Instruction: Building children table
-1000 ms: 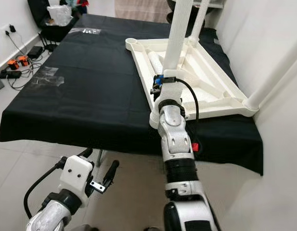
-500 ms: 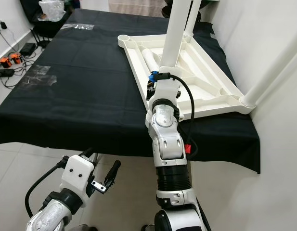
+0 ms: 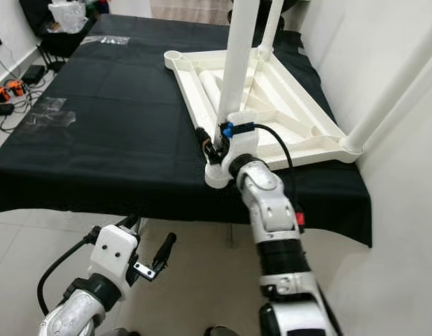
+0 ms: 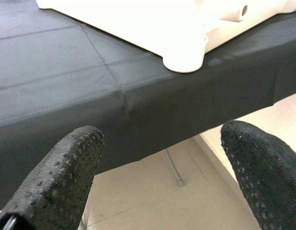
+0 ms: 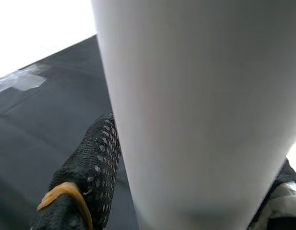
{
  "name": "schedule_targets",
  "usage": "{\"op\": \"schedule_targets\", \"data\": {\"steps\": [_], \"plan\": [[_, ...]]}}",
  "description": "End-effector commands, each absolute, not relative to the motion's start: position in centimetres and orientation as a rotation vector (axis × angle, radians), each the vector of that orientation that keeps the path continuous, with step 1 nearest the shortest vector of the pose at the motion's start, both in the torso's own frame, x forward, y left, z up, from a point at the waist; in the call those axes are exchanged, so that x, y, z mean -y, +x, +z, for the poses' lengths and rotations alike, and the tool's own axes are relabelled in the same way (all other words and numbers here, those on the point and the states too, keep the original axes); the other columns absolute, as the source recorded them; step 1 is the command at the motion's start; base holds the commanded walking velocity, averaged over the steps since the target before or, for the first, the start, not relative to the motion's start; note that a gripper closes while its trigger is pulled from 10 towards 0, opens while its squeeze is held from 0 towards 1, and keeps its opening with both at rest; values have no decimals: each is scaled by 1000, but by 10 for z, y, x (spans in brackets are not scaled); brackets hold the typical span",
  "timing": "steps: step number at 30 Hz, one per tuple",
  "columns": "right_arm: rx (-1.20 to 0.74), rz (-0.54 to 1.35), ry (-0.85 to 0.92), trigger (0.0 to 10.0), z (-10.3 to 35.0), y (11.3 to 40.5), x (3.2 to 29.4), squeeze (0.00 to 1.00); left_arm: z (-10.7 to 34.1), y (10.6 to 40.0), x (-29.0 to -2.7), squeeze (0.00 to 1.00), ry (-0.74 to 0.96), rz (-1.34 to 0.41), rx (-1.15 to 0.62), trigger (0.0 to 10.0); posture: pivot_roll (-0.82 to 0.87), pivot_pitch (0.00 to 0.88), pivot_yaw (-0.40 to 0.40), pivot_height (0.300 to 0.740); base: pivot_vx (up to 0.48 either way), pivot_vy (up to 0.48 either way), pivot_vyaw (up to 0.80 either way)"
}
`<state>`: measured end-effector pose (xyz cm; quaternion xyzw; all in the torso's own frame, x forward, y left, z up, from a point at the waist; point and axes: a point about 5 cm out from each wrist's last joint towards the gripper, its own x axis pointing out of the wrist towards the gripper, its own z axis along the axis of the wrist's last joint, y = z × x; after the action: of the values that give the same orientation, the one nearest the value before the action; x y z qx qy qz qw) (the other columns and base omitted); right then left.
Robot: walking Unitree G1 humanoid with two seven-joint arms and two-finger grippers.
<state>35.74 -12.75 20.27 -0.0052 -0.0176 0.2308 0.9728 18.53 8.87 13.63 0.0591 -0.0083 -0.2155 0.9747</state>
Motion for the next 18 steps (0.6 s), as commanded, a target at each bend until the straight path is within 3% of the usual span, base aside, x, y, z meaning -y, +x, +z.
{"op": "schedule_targets", "data": {"steps": [1, 3, 4, 5, 9, 10, 18], "plan": [[45, 533, 5, 10000, 203, 358, 120, 0, 132, 184, -88, 0, 120, -439, -4, 10000, 75, 136, -84, 740, 0, 0, 0], [23, 569, 3, 10000, 202, 368, 125, 0, 132, 184, -88, 0, 119, -439, -4, 10000, 77, 136, -84, 740, 0, 0, 0], [25, 583, 16, 10000, 204, 373, 127, 839, 132, 184, -88, 0, 119, -439, -4, 10000, 79, 136, -85, 740, 0, 0, 0], [27, 573, 14, 10000, 206, 378, 129, 1000, 132, 184, -88, 0, 119, -438, -4, 10000, 82, 136, -86, 740, 0, 0, 0], [39, 638, 36, 10000, 213, 383, 124, 1000, 132, 184, -88, 0, 119, -437, -5, 10000, 90, 139, -88, 740, 0, 0, 0], [41, 699, 49, 10000, 217, 385, 120, 0, 132, 184, -88, 0, 120, -436, -5, 10000, 91, 140, -86, 740, 0, 0, 0], [32, 891, 44, 10000, 222, 387, 113, 0, 132, 183, -89, 0, 123, -435, -6, 10000, 94, 141, -85, 740, 0, 0, 0]]}}
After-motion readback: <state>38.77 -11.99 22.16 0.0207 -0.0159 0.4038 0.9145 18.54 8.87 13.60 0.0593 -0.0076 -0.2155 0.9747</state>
